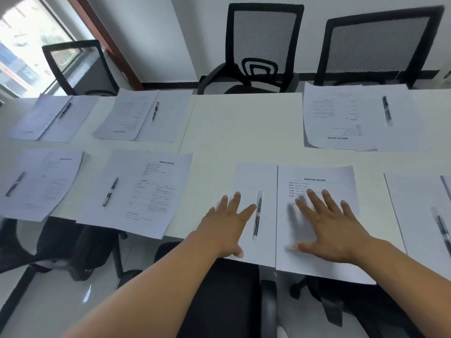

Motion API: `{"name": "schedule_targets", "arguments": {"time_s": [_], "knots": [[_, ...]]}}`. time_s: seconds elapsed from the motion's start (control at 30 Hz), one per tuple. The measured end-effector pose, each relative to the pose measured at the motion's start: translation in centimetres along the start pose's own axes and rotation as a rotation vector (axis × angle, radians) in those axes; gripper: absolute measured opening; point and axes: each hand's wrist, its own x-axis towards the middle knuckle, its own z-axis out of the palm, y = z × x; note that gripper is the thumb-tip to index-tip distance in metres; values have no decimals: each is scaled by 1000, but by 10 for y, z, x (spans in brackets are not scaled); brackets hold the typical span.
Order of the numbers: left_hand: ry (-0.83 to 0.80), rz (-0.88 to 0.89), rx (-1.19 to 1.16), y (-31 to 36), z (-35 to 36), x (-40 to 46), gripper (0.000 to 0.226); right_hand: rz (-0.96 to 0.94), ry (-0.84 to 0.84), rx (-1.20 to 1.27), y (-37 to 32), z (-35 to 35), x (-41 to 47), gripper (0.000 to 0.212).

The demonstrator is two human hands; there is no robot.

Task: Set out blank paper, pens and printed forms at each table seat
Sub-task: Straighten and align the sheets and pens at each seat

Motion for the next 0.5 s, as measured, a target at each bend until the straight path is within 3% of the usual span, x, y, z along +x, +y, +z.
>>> {"name": "schedule_targets", "arguments": {"time_s": [0.5], "knots": [[101,-130,-43,-21,-26,-95,119,-123,108,-62,-81,-60,-43,111]]}}
